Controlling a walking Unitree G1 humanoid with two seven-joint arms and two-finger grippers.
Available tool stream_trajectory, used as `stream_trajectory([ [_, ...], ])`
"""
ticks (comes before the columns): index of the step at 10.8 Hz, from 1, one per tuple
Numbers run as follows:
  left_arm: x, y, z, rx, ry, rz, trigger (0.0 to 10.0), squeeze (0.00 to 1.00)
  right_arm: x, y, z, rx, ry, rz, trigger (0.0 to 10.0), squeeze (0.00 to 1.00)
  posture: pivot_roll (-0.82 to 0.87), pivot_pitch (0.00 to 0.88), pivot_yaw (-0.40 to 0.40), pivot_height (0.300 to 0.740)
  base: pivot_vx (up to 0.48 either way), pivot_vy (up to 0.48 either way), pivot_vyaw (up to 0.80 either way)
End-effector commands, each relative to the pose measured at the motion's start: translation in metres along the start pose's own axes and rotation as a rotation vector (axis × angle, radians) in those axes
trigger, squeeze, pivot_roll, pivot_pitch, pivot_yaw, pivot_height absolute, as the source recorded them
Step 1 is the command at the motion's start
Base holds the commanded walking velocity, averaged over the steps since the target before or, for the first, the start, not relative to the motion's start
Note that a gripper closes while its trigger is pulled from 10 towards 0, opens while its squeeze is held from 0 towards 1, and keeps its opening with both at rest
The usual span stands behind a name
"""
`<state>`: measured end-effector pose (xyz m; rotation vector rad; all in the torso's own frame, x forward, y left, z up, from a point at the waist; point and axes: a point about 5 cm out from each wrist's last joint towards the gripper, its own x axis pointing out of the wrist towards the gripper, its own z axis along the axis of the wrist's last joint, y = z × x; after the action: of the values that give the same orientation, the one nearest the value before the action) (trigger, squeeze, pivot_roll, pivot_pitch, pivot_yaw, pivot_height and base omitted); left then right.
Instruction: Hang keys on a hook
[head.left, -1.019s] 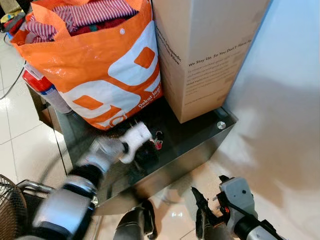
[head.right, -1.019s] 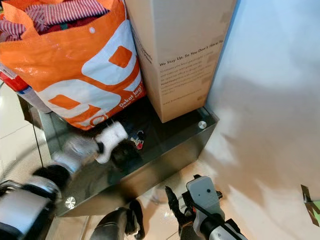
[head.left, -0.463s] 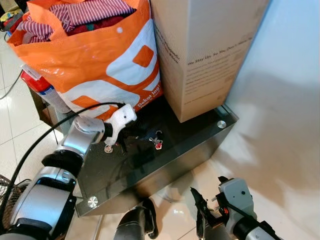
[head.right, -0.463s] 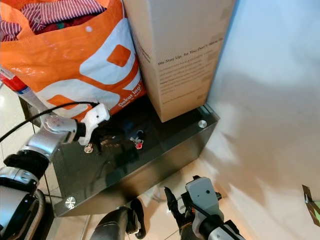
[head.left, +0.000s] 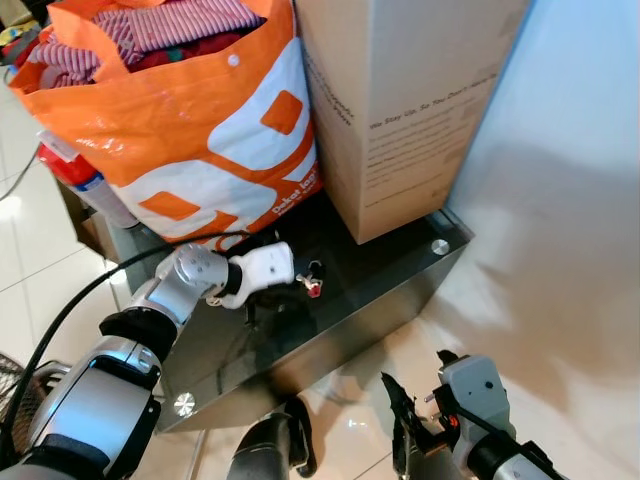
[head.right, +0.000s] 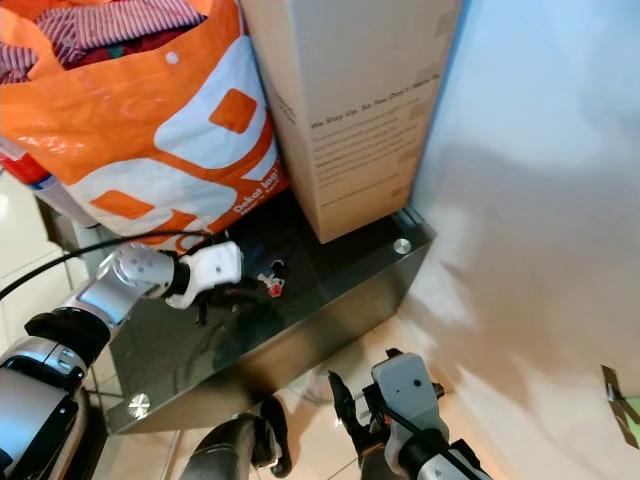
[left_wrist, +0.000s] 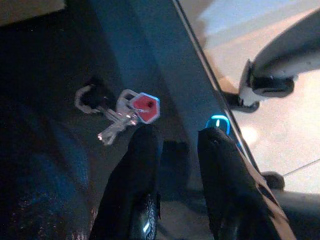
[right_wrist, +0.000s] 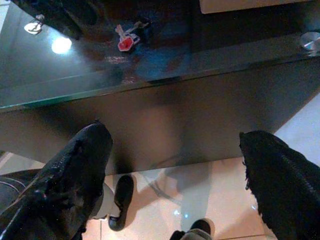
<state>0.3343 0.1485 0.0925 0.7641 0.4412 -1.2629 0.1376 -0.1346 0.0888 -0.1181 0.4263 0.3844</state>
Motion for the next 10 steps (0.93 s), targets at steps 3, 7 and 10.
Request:
stream_trajectory([
  [3,-0.007,-0.002,-0.011,0.196,0.146,-0.079,10.0,1.00,-0.005,0.005,-0.003,0.024,0.017,-0.003,10.0,0.00,-0.24,0.291,0.162,0.732,0.000,0.000,0.00],
  [7,-0.006,0.003,-0.025,0.412,0.336,0.040,10.0,1.00,-0.005,0.004,-0.005,0.020,0.022,-0.007,10.0,0.00,-0.24,0.287,0.156,0.732,0.000,0.000,0.00],
  [10,-0.005,0.005,-0.030,0.377,0.341,0.148,10.0,0.00,-0.008,0.005,-0.007,0.019,0.030,-0.009,10.0,0.00,-0.25,0.274,0.148,0.732,0.000,0.000,0.00],
])
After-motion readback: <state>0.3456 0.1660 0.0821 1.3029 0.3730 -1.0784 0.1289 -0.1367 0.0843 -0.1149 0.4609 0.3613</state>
